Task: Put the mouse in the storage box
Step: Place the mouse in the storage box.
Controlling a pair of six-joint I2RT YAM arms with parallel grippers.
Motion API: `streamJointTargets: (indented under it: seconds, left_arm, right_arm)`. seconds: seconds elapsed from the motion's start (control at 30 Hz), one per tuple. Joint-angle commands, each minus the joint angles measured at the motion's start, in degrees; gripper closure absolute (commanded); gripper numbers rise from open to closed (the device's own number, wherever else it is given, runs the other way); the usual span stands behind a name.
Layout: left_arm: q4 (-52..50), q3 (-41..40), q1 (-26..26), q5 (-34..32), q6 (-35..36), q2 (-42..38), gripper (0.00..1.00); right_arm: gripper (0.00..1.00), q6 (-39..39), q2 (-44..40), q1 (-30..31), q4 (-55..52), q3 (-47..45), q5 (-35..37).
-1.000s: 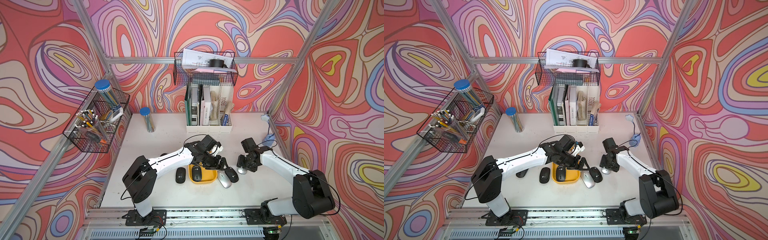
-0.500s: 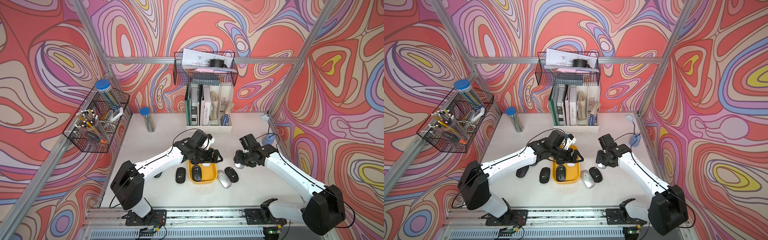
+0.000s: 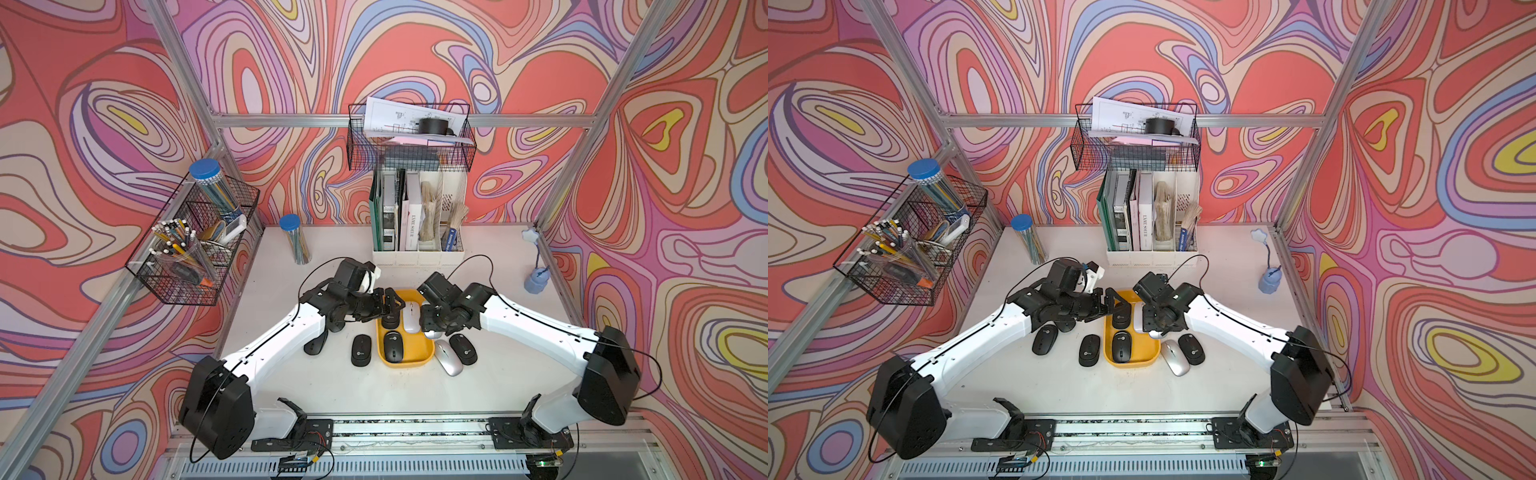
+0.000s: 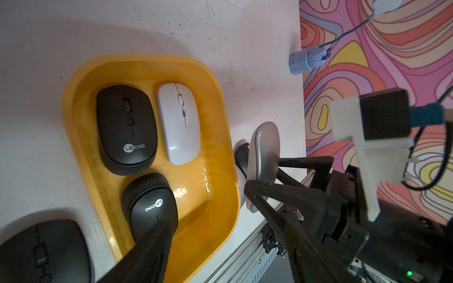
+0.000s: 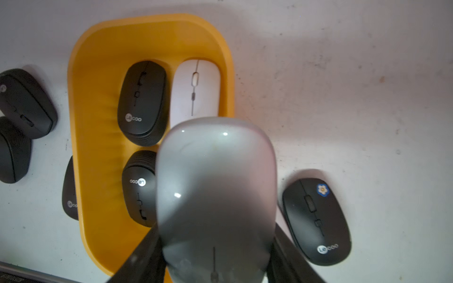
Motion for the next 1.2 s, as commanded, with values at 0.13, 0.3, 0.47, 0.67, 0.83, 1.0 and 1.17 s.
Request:
streamJointTargets:
  seconds: [0.13, 0.3, 0.47, 0.67, 0.83, 1.0, 1.17]
  left_arm:
    - [-11.17, -3.33, 10.56, -3.2, 5.87, -9.89, 0.19]
    - [-12.17, -5.6, 11.46, 0.96, 6.77, -12.03, 0.19]
    - [-6.12, -11.88, 11.42, 6.86, 4.05, -12.67, 0.2]
    - [-7.85, -13.28, 11.46, 4.99, 3.46, -13.28, 0.2]
    - [-9.66, -12.81, 11.46, 3.86, 4.29, -13.61, 0.2]
    - [-9.82, -12.71, 11.48, 3.85, 4.44, -13.33, 0.2]
    - [-9.81, -12.63, 11.42, 3.86, 4.45, -13.24, 0.2]
  right_arm:
    - [0.52, 2.01, 9.5, 5.88, 2.05, 7.8, 2.22]
    - [0.51, 2.21, 12.98, 6.21, 2.65, 7.86, 3.13]
    - [0.51, 2.06, 14.8, 6.21, 1.73, 7.69, 4.34]
    - [0.49, 2.35, 16.85, 6.18, 0.12, 7.26, 6.83]
    - [0.49, 1.97, 18.98, 6.17, -1.31, 8.08, 8.24]
    - [0.49, 1.83, 20.54, 6.18, -1.49, 8.48, 8.71]
    - [0.48, 1.84, 21.27, 6.31, -0.57, 7.92, 7.79]
